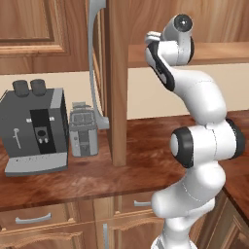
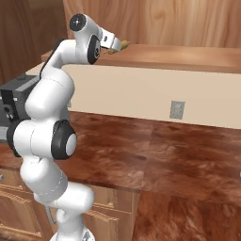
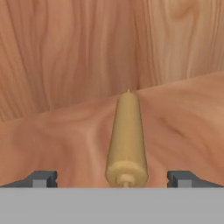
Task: Open the cabinet, retrieve the rolling pin, and place it next to the meat on the cutting board to prepare for tenderizing.
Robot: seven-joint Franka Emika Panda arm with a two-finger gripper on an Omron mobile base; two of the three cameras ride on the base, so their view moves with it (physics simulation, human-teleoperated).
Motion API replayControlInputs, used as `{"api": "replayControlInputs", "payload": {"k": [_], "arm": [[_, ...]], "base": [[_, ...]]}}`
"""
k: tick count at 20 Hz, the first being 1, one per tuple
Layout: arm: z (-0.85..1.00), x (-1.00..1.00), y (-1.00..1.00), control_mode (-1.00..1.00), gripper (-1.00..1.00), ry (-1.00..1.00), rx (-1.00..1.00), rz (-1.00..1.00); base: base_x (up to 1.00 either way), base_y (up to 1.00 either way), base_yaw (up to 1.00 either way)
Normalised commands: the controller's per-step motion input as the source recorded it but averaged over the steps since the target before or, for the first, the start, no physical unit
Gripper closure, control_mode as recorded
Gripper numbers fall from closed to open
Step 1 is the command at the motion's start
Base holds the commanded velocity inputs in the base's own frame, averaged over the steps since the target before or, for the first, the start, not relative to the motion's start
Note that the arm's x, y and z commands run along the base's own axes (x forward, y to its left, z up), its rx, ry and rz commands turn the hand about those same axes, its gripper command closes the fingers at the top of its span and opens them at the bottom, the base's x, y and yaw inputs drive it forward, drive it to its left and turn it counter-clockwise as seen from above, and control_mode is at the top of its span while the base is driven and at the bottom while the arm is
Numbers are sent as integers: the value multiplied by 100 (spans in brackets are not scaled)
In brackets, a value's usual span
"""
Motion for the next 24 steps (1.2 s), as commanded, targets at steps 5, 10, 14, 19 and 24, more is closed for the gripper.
{"api": "replayControlInputs", "payload": {"k": [5,10,14,19,24], "arm": [[0,37,-5,-100,-100,5,-2,0],[0,35,-8,-100,-100,7,-3,-1],[0,30,-14,-100,-100,8,-3,-2],[-1,28,-19,-100,-100,6,-3,-2],[-11,18,-13,-100,-100,5,-3,-2]], "base": [[0,0,0],[0,0,0],[0,0,0],[0,0,0],[0,0,0]]}}
